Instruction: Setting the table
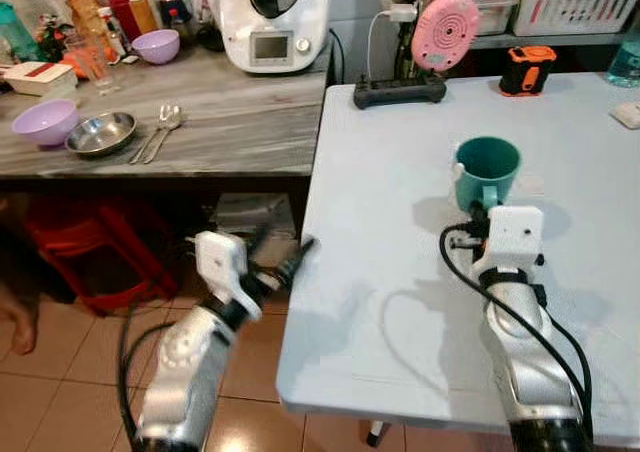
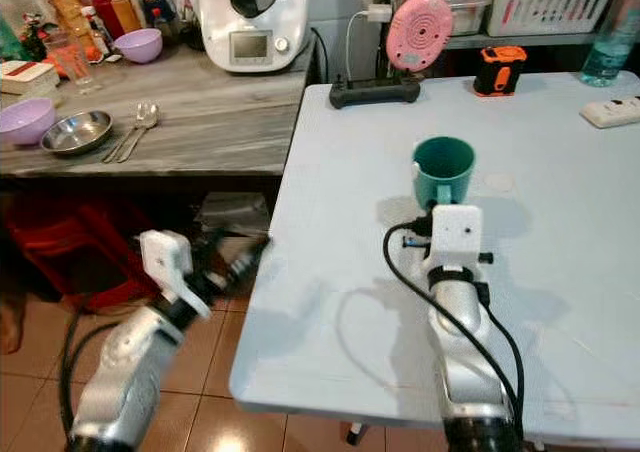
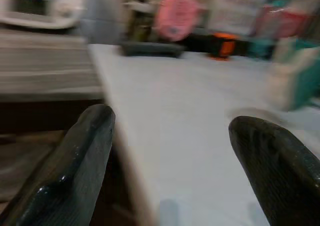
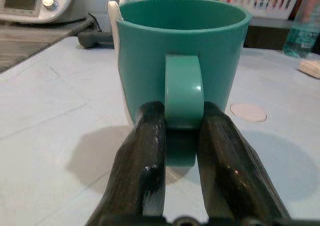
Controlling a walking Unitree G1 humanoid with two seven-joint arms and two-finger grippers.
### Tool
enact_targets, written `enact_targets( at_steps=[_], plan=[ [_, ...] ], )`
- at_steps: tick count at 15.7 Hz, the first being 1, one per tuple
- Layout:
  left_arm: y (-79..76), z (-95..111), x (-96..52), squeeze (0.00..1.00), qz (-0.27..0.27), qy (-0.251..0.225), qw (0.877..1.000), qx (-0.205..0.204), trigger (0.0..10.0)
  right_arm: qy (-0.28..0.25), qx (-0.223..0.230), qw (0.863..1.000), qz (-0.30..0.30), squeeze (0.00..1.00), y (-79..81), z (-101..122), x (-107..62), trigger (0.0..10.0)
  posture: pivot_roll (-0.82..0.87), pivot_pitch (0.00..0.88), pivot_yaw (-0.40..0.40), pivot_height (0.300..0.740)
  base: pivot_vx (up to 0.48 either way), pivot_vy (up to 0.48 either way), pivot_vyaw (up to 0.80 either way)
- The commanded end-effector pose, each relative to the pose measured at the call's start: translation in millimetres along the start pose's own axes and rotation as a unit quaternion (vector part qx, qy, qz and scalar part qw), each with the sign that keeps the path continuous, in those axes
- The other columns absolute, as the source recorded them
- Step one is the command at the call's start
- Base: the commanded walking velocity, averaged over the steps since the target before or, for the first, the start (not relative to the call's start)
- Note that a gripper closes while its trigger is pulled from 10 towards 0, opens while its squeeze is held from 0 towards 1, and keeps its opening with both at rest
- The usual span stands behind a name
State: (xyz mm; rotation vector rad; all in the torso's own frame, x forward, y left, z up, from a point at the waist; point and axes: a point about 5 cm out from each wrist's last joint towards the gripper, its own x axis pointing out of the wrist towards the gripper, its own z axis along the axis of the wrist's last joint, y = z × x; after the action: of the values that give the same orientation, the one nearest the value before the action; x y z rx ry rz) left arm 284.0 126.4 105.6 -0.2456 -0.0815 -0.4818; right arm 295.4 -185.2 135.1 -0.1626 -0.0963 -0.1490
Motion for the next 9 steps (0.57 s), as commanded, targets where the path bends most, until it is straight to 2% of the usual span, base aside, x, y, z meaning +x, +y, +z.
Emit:
enact_targets(
  at_steps=[1, 3, 5, 9],
  plan=[
    [13.9, -1.7, -2.2, 0.0, 0.049, 0.013, 0.999, 0.019, 10.0, -0.031, 0.014, 0.999, 0.006, 0.0, 2.0, 12.8, -1.7, 10.0, -0.14, 0.022, 0.094, 0.74, 0.0, 0.0, 0.0],
    [27.6, -2.7, -2.7, 0.0, 0.1, 0.021, 0.994, 0.038, 10.0, -0.031, 0.027, 0.999, 0.002, 0.0, 0.0, 12.5, -10.6, 10.0, -0.14, 0.022, 0.095, 0.74, 0.0, 0.0, 0.0],
    [32.5, -2.0, -4.0, 0.0, 0.11, 0.017, 0.993, 0.032, 10.0, -0.025, 0.026, 0.999, 0.007, 0.0, 0.2, 10.3, -18.2, 10.0, -0.14, 0.022, 0.095, 0.74, 0.0, 0.0, 0.0],
    [32.4, -2.7, -2.9, 0.0, 0.114, 0.016, 0.993, 0.036, 10.0, -0.015, 0.023, 1.0, 0.014, 0.0, 0.6, 5.8, -25.1, 10.0, -0.14, 0.026, 0.092, 0.74, 0.0, 0.0, -0.72]
  ],
)
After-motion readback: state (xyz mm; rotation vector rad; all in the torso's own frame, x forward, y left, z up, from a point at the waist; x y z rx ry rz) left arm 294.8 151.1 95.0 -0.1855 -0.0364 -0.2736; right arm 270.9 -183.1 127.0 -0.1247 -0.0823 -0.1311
